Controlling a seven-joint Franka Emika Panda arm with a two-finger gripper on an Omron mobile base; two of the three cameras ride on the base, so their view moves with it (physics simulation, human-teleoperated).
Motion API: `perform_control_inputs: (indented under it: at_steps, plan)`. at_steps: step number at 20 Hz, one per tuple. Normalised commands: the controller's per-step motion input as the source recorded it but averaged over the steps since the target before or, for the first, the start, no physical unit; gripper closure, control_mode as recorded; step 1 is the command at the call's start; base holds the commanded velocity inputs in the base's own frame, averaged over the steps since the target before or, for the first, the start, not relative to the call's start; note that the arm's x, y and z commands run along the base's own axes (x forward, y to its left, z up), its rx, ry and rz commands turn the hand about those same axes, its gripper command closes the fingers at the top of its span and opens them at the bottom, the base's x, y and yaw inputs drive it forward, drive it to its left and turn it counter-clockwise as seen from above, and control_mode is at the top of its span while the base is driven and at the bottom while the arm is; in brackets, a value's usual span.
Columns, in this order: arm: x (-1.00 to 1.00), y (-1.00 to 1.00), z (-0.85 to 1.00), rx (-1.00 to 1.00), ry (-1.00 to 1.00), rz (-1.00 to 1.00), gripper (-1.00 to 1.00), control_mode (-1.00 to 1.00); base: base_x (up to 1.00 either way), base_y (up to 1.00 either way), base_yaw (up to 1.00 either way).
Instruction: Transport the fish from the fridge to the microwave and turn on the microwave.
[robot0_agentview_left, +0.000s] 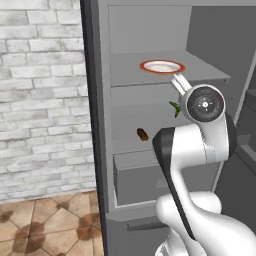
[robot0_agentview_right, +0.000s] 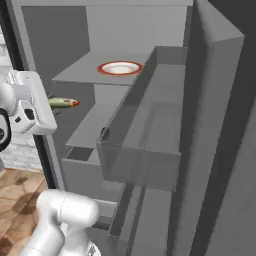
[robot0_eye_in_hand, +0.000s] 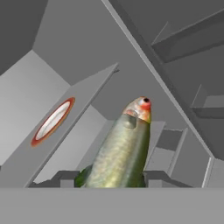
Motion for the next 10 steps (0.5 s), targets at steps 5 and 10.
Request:
perform_control_inputs:
  at_steps: [5, 10]
  plan:
    - [0.0, 0.0, 0.0, 0.0, 0.0, 0.0, 1.0, 1.0, -0.4, 0.43, -0.06]
    - [0.0, 0.0, 0.0, 0.0, 0.0, 0.0, 1.0, 1.0, -0.83, 0.09, -0.29]
